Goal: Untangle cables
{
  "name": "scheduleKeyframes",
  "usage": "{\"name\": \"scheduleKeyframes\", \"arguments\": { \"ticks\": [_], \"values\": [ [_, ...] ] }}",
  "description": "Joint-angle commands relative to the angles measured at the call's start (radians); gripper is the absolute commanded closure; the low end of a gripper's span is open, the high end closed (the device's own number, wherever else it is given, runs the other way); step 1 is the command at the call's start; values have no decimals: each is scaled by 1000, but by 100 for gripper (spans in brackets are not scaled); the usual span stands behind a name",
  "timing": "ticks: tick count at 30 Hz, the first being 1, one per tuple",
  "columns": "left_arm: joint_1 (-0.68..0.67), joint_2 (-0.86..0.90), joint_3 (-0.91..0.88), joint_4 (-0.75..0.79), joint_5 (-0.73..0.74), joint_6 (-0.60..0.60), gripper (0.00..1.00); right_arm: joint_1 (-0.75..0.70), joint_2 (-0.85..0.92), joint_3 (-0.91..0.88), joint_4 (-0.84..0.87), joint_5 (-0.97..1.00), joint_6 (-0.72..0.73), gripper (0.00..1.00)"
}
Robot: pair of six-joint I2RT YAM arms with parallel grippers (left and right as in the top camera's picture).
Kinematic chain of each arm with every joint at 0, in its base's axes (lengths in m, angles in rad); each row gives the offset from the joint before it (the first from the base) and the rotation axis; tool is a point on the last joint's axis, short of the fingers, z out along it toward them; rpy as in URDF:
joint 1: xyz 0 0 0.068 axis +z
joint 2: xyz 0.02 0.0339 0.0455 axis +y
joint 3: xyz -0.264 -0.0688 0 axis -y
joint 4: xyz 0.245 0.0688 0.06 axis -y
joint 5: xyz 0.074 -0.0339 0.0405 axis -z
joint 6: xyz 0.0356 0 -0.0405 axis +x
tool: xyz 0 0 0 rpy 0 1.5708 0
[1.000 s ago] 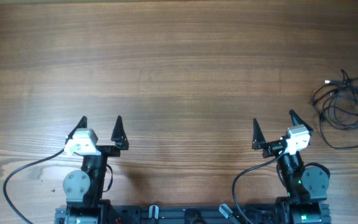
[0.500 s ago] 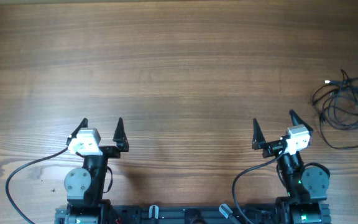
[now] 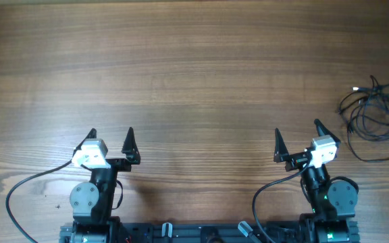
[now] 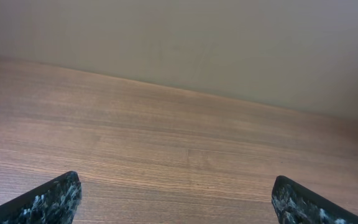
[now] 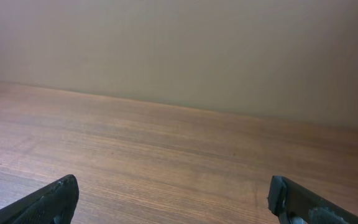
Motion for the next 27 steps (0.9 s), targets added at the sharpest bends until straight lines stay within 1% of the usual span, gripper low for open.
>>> {"name": "scheduleKeyframes", "arguments": {
  "ticks": [1, 8, 17, 22, 27],
  "values": [
    [5, -11, -5, -7, 15, -13, 0, -4, -13, -1, 3, 10, 10, 0],
    [-52, -11, -5, -7, 14, 5, 0, -4, -13, -1, 3, 9, 7, 0],
    [-52, -11, -5, -6, 32, 10, 0, -4, -13, -1, 3, 9, 7, 0],
    [-50, -11, -5, 2, 104, 101, 0, -4, -13, -1, 3, 10, 7, 0],
    [-50, -11, -5, 4, 119, 111, 0, -4, -13, -1, 3, 10, 7, 0]
  ]
}}
